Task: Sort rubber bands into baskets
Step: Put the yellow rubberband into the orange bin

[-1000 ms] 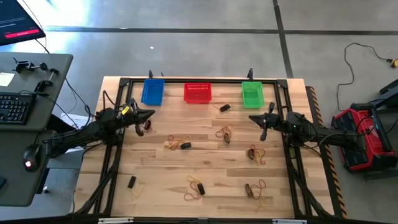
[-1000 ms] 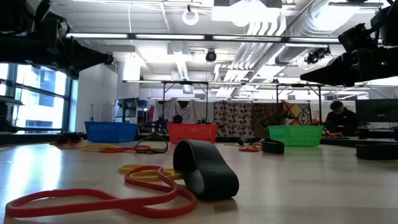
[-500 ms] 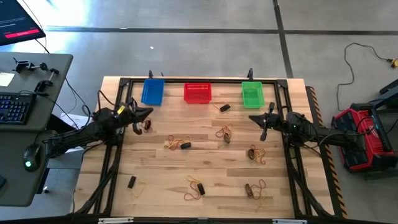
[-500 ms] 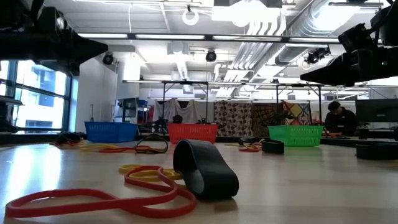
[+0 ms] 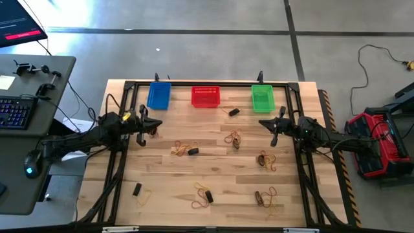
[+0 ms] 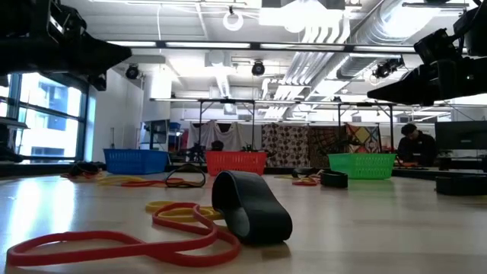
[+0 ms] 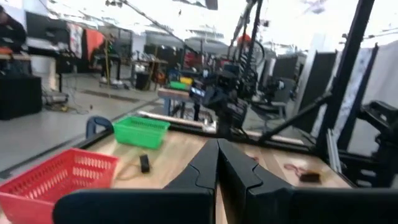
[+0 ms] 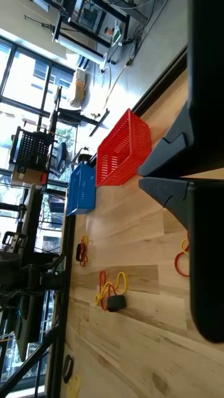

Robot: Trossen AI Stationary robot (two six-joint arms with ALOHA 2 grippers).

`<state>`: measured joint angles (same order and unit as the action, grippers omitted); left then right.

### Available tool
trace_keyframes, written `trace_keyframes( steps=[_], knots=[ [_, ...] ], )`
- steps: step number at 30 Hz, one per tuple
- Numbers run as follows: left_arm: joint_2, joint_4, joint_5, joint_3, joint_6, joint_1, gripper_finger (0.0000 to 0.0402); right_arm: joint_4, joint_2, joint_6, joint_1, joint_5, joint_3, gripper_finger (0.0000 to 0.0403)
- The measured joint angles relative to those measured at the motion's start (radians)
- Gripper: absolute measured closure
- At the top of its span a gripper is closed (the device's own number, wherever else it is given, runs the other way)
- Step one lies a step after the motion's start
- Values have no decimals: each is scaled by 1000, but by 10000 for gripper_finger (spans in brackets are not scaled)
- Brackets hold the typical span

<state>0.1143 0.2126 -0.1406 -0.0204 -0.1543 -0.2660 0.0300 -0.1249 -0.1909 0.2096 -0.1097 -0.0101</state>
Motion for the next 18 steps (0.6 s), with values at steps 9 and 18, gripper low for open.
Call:
trace_keyframes(
  steps=[9, 18],
  knots=[
    [176, 18, 62, -55, 43, 76, 402, 0, 0, 0, 0, 0, 0, 403],
    [368, 131, 164, -56, 67, 154, 401, 0, 0, 0, 0, 0, 0, 403]
  ],
)
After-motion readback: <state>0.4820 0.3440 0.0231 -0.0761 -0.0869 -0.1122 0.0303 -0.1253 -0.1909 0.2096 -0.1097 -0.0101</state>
